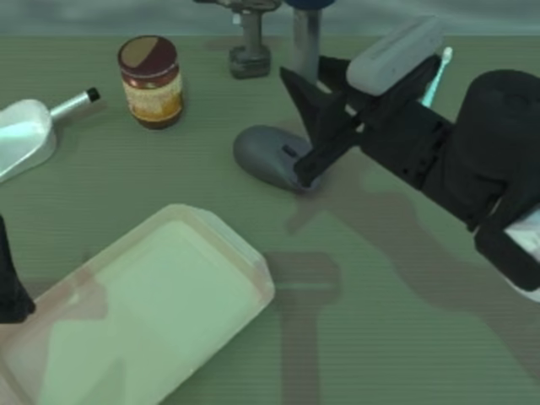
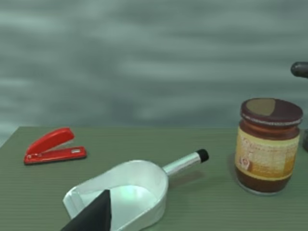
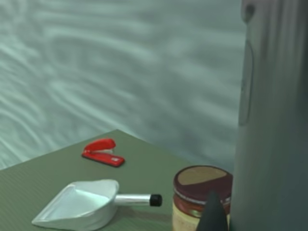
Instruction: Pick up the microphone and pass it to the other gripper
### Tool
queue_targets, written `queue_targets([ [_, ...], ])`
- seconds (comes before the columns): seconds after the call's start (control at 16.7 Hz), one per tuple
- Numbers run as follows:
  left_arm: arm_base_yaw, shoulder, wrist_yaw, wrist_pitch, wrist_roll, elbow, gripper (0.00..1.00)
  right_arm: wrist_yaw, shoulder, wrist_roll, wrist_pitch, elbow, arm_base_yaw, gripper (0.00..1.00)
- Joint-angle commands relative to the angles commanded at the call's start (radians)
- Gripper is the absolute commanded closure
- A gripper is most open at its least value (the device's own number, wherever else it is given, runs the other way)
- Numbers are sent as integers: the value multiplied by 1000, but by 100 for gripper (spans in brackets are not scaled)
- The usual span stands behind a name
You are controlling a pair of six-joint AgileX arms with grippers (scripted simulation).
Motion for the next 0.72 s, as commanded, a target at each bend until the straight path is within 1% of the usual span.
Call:
queue_targets([
  [0.36, -1, 2, 1, 1, 0, 1, 0, 3, -4, -1, 2, -3, 3, 100],
  [0.42, -6, 13, 8, 7, 0, 10, 0, 3, -4, -1, 2, -3, 3, 100],
  [0.54, -30, 67, 40, 35, 2, 51, 0, 3, -4, -1, 2, -3, 3, 100],
  [0.72, -88, 230, 120, 106, 4, 156, 0, 3, -4, -1, 2, -3, 3, 100],
])
